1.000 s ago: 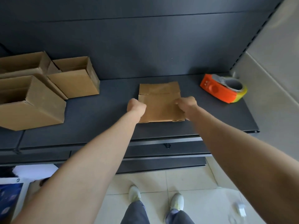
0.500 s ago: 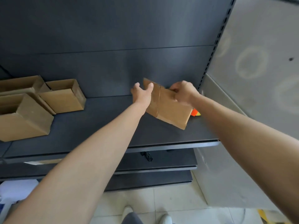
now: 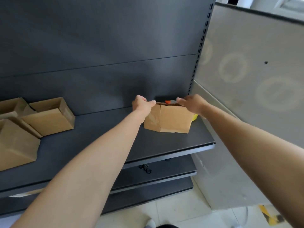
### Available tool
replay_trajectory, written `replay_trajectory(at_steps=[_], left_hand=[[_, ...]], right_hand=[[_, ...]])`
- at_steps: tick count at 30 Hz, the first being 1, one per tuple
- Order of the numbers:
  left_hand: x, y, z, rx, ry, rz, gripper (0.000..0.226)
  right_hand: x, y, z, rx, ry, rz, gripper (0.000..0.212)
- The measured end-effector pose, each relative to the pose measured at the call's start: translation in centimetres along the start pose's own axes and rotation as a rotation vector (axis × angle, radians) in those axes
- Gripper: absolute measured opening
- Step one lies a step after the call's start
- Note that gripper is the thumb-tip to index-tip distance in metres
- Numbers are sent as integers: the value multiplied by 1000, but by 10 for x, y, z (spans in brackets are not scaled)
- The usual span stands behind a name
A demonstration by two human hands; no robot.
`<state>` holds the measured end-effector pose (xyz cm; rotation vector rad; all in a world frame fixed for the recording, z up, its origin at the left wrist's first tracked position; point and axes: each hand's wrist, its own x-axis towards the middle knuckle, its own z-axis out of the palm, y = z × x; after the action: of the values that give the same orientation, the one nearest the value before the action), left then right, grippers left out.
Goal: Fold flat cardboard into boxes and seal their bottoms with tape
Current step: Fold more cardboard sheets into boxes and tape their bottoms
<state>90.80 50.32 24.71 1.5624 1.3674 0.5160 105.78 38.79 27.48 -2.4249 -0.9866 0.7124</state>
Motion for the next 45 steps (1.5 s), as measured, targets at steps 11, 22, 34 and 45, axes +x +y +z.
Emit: replay_trajectory(at_steps=[11,22,34,45], left_hand=[[7,-1,8,-110,-8,-78,54],[-13,3,35,-226,59,-164,71],[-40,-7,51,-337,109,-171,67],[-48,-2,60,-159,76,-62,44]], right_hand=[[8,9,-6,487,-65,202,33],[35,25,-21,388,-331,184,41],[38,35,-27,359,-543,67,36],[19,39,-18,250,-769,-92,69]])
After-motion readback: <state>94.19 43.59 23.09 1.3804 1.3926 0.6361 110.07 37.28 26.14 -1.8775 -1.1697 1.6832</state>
